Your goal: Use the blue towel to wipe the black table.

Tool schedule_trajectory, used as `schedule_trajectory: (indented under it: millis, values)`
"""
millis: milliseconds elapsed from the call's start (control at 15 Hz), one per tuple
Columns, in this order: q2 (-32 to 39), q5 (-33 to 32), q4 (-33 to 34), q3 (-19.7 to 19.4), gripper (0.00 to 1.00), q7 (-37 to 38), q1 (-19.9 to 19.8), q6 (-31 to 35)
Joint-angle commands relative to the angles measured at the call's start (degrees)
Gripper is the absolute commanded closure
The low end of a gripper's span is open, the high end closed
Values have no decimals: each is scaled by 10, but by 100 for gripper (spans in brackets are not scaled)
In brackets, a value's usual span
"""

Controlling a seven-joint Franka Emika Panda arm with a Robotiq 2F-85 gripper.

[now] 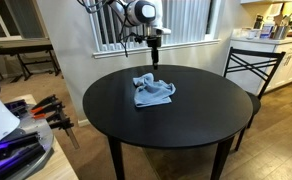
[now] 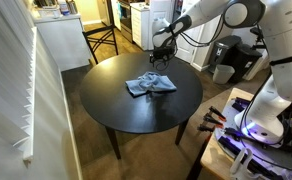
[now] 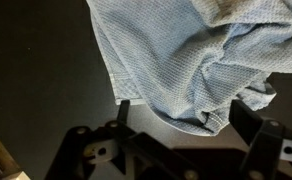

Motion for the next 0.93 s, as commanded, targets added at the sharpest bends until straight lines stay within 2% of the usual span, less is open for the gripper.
schedule_trajectory:
  millis: [0,400,867]
  values:
    - [25,21,12,-3,0,18,11,15]
    - [146,86,107,18,0,103,36,41]
    - [253,121,214,33,0,136,42,93]
